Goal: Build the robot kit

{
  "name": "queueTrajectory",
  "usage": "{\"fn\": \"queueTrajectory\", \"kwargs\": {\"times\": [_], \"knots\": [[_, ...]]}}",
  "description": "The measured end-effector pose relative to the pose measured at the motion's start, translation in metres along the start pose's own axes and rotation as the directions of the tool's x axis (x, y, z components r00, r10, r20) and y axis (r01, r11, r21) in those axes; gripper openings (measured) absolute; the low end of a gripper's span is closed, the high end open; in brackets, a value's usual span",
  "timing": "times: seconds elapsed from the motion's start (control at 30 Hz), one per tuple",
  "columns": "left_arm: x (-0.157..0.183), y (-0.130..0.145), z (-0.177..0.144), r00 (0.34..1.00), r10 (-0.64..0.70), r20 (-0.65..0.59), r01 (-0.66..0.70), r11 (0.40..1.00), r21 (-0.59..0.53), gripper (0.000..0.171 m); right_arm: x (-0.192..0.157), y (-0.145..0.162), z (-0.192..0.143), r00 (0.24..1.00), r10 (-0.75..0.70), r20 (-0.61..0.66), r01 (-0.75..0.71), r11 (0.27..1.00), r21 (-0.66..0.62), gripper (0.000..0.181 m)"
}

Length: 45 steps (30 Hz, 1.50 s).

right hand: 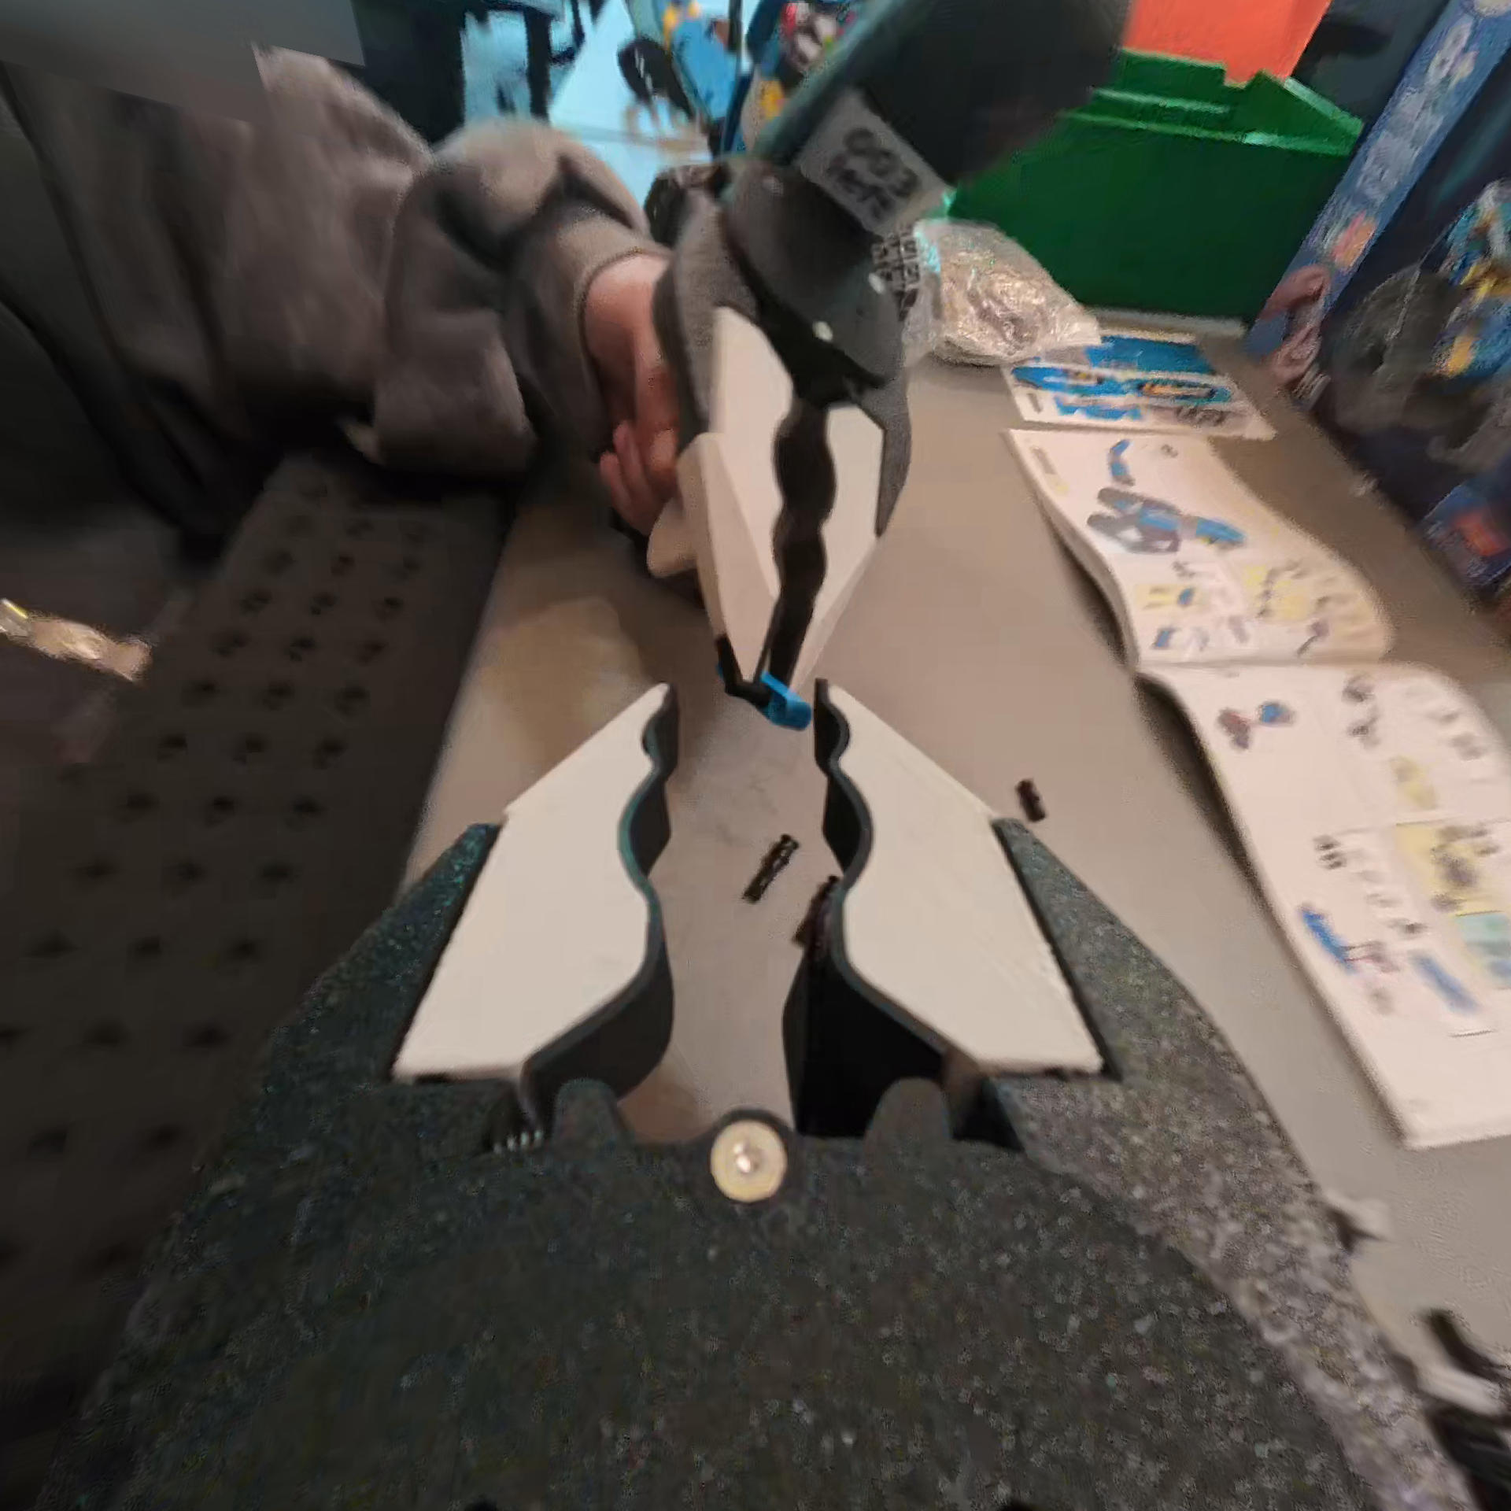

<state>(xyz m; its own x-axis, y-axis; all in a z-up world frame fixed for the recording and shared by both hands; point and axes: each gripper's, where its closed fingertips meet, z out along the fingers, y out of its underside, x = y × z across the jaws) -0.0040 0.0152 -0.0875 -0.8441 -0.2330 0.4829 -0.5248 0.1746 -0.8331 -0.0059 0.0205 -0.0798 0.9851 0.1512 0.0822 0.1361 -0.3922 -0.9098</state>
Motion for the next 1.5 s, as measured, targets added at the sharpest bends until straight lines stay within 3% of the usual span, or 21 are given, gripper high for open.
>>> {"fn": "queueTrajectory", "kwargs": {"times": [0.1, 0.17, 0.23, 0.3, 0.43, 0.67, 0.8, 0.9, 1.17, 1.37, 1.43, 1.5], "knots": [[-0.003, -0.003, 0.001, 0.977, 0.187, 0.107, -0.186, 0.982, -0.012, 0.007, 0.000, -0.005, -0.005, 0.962, 0.231, 0.144, -0.241, 0.969, 0.059, 0.043], [-0.004, -0.003, 0.003, 0.962, 0.235, 0.139, -0.234, 0.972, -0.024, 0.007, 0.003, -0.009, -0.007, 0.944, 0.283, 0.173, -0.301, 0.949, 0.092, 0.038], [-0.001, -0.004, 0.004, 0.954, 0.262, 0.144, -0.261, 0.965, -0.020, 0.007, 0.004, -0.005, -0.006, 0.951, 0.269, 0.152, -0.283, 0.956, 0.074, 0.030], [0.002, -0.005, 0.004, 0.957, 0.261, 0.129, -0.261, 0.965, -0.012, 0.007, 0.004, 0.003, -0.001, 0.959, 0.256, 0.125, -0.262, 0.964, 0.039, 0.033], [0.003, -0.003, 0.006, 0.957, 0.263, 0.119, -0.263, 0.965, -0.021, 0.007, 0.000, 0.002, 0.000, 0.960, 0.239, 0.147, -0.247, 0.968, 0.035, 0.020], [0.012, -0.001, 0.006, 0.959, 0.272, 0.083, -0.270, 0.962, -0.025, 0.006, -0.008, 0.003, -0.001, 0.966, 0.190, 0.173, -0.195, 0.981, 0.010, 0.016], [0.016, -0.013, 0.004, 0.955, 0.284, 0.079, -0.289, 0.956, 0.045, 0.008, -0.004, -0.009, -0.008, 0.941, 0.257, 0.222, -0.282, 0.956, 0.088, 0.016], [0.011, -0.009, 0.002, 0.954, 0.285, 0.097, -0.289, 0.957, 0.028, 0.018, 0.002, -0.014, -0.014, 0.915, 0.313, 0.254, -0.353, 0.926, 0.135, 0.016], [0.017, -0.015, 0.002, 0.961, 0.266, 0.070, -0.271, 0.960, 0.068, 0.009, 0.002, -0.017, -0.016, 0.901, 0.331, 0.279, -0.382, 0.911, 0.155, 0.017], [0.007, -0.019, -0.003, 0.972, 0.216, 0.098, -0.224, 0.971, 0.080, 0.007, 0.008, -0.017, -0.015, 0.909, 0.334, 0.248, -0.381, 0.908, 0.175, 0.016], [-0.009, -0.015, -0.007, 0.969, 0.190, 0.159, -0.200, 0.978, 0.053, 0.007, 0.023, -0.005, -0.013, 0.946, 0.301, 0.121, -0.318, 0.937, 0.147, 0.021], [-0.035, -0.016, -0.014, 0.947, 0.152, 0.283, -0.170, 0.985, 0.040, 0.007, 0.051, 0.019, -0.013, 0.957, 0.277, -0.086, -0.274, 0.961, 0.046, 0.030]]}}
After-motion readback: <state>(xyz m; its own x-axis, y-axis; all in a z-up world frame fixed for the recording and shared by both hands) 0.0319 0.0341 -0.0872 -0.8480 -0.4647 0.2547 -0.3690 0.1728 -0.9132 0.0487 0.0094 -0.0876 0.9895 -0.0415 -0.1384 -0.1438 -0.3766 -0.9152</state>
